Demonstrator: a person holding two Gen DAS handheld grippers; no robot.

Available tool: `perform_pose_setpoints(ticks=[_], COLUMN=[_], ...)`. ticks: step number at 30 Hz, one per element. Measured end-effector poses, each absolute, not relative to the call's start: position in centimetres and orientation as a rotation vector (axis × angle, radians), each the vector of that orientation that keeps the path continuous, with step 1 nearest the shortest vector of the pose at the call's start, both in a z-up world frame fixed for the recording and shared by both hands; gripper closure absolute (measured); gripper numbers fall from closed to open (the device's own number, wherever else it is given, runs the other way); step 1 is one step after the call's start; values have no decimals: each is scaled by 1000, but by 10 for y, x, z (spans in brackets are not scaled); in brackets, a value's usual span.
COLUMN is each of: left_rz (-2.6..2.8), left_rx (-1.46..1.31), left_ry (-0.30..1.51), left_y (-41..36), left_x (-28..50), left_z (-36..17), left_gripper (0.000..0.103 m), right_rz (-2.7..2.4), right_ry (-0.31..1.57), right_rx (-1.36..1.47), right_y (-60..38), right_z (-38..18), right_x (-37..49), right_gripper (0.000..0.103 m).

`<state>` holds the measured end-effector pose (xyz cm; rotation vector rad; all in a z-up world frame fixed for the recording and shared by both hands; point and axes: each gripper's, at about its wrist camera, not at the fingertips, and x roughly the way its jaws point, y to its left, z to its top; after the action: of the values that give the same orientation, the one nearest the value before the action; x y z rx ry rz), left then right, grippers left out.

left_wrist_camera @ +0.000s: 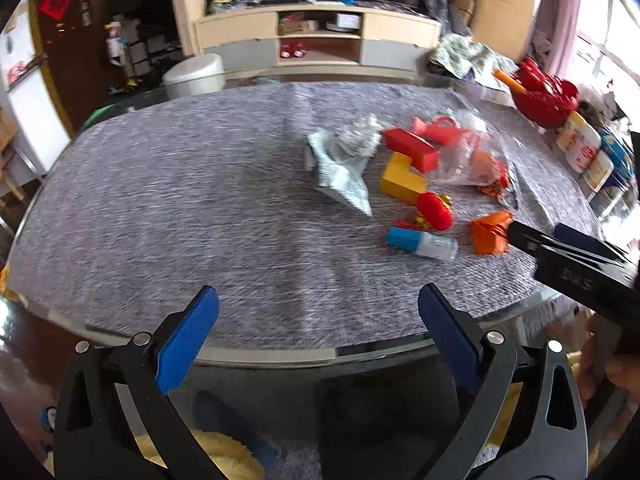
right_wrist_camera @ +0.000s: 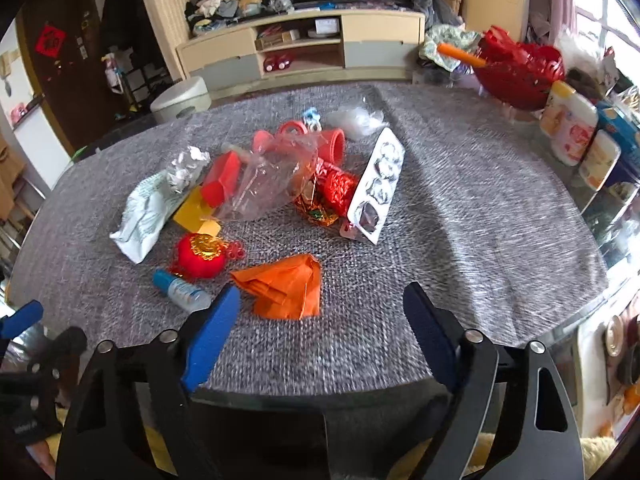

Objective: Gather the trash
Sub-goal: 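Grasp the blue-capped bottle with the left tool while the right tool grasps the orange paper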

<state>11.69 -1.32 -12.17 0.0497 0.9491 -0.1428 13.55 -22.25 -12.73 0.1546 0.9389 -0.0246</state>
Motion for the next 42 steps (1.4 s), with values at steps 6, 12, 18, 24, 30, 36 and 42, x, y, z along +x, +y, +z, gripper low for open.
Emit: perform_pose_setpoints(ticks=[6,12,18,24,30,36,42], left_rz=[-251,-349,-398,-403,-425,-419,-413], left_rx=[42,31,76,137,167,190,186], left_ry=[986,1000,1002,1017,1027,1020,1012], left_y=[-32,-50,-66,-81,-93,-98,-97], left_x=[131,147,159,169,176,179,181], left_z=[-133,-140,-145,-156,-163,-166,-166], left_gripper=[16,25,26,26,41,42,48], right_rz=[17,41,7,27,54,83,106], right_ry=[964,975,957,954,960,973,966], right_rx=[167,180,181,206,221,295,306], right_y=[-220,-227,-244,-253,-252,-261,-263], right_z=[-141,-146,-141,-140,-144,-152,-148], right_x=[147,155,154,153,155,159,159], right_gripper=[36,79,100,101,101,100,96])
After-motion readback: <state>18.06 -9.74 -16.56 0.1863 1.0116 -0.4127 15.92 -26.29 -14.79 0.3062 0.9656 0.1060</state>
